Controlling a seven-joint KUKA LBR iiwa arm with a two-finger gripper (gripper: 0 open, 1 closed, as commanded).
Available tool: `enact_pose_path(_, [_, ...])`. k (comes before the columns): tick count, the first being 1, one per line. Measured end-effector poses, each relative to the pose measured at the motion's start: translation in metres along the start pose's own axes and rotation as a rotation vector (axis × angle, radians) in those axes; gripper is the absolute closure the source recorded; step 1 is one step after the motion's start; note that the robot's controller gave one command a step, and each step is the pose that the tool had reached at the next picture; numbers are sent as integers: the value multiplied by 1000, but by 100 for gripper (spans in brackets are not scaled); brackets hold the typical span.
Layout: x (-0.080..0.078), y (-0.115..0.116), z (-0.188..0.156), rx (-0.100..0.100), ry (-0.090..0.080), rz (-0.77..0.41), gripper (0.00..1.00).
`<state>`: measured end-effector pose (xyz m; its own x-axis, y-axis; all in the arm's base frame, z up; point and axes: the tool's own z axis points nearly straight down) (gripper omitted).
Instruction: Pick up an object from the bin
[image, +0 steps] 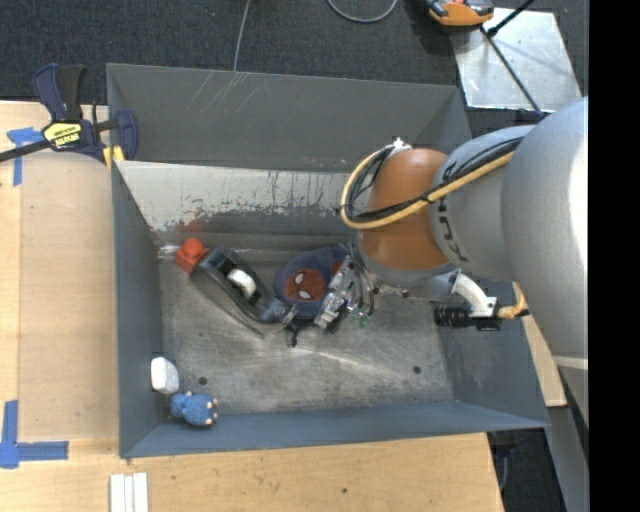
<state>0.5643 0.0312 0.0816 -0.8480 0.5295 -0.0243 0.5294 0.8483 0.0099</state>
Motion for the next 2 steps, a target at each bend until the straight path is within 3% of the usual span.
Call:
enact_pose_path(1, [15,-8,-1,-17,-9,297,100])
enact_pose_path(2, [22,-6,0,-18,-7,542,100])
